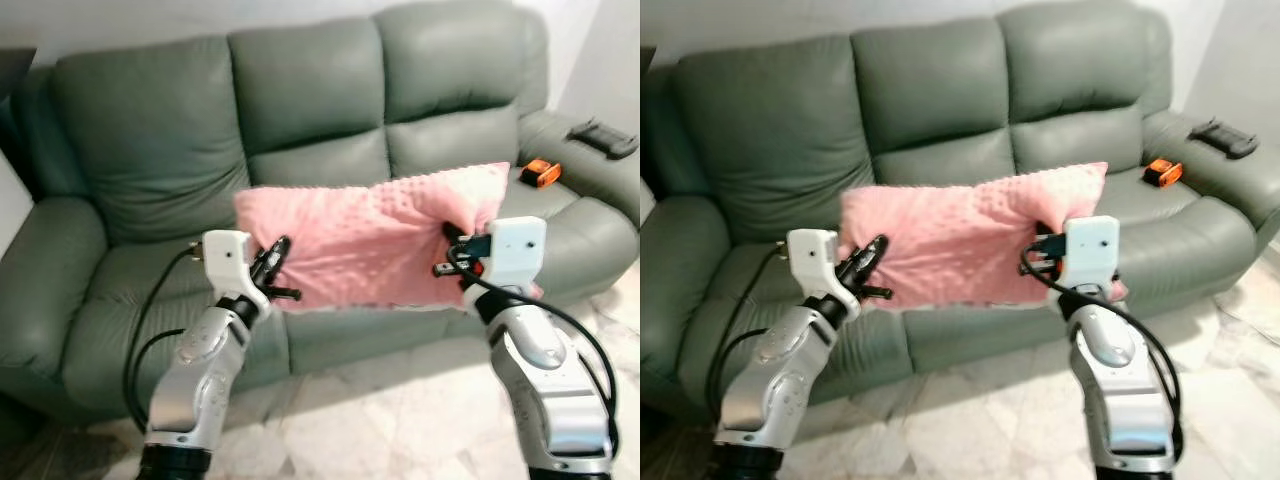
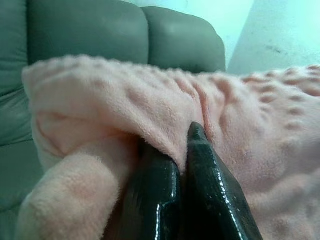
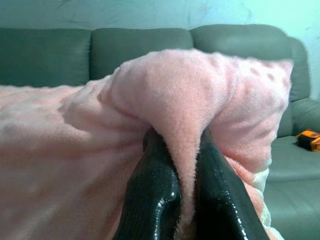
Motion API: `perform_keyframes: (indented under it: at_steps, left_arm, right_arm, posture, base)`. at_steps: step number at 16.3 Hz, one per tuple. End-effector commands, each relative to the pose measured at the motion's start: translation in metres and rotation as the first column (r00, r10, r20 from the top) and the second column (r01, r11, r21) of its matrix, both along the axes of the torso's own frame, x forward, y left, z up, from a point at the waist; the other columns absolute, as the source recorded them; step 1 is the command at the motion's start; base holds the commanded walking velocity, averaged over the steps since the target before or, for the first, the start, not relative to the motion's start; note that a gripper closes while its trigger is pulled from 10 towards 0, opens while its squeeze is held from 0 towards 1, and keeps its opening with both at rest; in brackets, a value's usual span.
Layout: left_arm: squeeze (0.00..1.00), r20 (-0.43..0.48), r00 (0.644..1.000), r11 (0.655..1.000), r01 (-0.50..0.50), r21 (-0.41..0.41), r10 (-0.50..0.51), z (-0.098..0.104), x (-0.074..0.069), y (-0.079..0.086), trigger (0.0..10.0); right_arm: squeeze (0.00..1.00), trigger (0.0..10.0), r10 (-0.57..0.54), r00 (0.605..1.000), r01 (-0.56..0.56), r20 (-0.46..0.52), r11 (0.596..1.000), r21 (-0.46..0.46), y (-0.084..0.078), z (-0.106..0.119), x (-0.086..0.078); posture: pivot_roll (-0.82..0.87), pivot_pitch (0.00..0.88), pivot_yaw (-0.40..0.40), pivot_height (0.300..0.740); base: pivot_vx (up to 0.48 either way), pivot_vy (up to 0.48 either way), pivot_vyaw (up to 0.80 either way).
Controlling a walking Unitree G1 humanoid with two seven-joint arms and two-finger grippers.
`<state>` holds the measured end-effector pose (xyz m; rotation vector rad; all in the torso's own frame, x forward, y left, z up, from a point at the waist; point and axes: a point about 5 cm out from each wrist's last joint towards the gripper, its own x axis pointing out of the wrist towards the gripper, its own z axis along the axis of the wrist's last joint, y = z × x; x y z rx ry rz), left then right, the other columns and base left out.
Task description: Move the pillow to the sofa
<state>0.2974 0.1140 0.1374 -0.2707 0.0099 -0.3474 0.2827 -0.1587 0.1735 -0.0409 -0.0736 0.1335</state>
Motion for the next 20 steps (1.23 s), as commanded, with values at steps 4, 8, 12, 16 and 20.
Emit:
perform_keyframes:
  at_steps: [4,8,12,16,20]
  left_arm:
    - [0.00,0.018,1.000,1.000,-0.016,0.006,0.016,0.0044,0.0013,0.0051,10.0]
    - [0.00,0.019,1.000,1.000,-0.019,0.010,0.019,0.0044,0.0018,0.0059,10.0]
    - [0.00,0.021,1.000,1.000,-0.013,0.009,0.013,0.0044,0.0020,0.0052,10.0]
    - [0.00,0.022,1.000,1.000,-0.014,0.011,0.014,0.0047,0.0023,0.0056,10.0]
    - [0.00,0.021,1.000,1.000,-0.018,0.014,0.018,0.0046,0.0027,0.0063,10.0]
  right_arm:
    - [0.00,10.0,0.028,0.999,-0.028,0.034,1.000,-0.001,0.0078,0.0080,0.0002]
    - [0.00,10.0,0.028,0.999,-0.028,0.035,1.000,-0.001,0.0079,0.0079,0.0003]
    - [0.00,10.0,0.030,0.999,-0.030,0.036,1.000,-0.003,0.0079,0.0080,0.0006]
    - [0.00,10.0,0.031,0.999,-0.031,0.037,1.000,-0.004,0.0083,0.0079,0.0009]
    - [0.00,10.0,0.031,0.999,-0.030,0.036,1.000,-0.003,0.0084,0.0077,0.0011]
  posture:
    - [-0.16,0.012,0.063,0.740]
    - [-0.16,0.010,0.063,0.740]
    - [-0.16,0.006,0.064,0.740]
    - [-0.16,0.003,0.063,0.740]
    - [-0.16,0.004,0.064,0.740]
  base:
    - [0.301,-0.257,0.00]
    - [0.392,-0.249,0.00]
    - [0.421,0.000,0.00]
    - [0.417,0.000,0.00]
    - [0.416,0.000,0.00]
